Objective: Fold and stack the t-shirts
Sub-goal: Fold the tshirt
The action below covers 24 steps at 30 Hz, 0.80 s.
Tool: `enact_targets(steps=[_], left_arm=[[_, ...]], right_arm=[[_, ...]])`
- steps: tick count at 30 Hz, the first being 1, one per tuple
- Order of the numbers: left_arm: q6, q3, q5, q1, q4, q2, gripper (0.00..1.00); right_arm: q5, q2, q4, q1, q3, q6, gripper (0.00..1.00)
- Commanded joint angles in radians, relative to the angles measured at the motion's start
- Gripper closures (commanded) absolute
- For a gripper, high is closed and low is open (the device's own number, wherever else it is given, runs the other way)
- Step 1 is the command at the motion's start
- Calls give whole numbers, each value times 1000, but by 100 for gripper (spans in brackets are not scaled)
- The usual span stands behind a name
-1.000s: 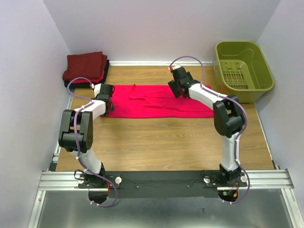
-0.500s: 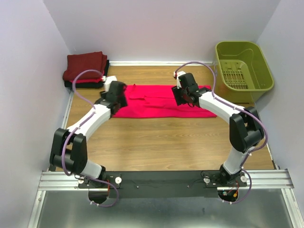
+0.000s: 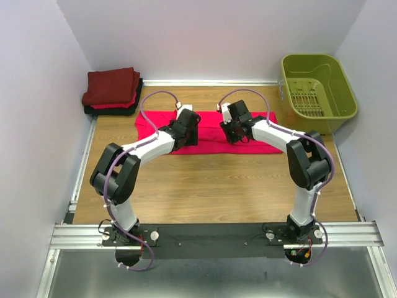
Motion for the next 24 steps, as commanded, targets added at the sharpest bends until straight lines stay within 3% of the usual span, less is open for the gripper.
enact_targets(steps=[1,8,11,15,24], left_arm=[[10,15,35,-13,43,49,30],[16,9,44,-19,60,109,30],[15,1,45,-19,60,121,30],[9,-20,59,-21,57,124,30],[6,-62,74,-21,54,114,30]], right_arm=[[-54,37,0,1,32,-26,66],[-65,66,0,1,47,-30,70],[-52,66,0,1,52,-34,87],[-13,57,-2,1,64,-51,93],[153,120,-2,1,146,-111,94]])
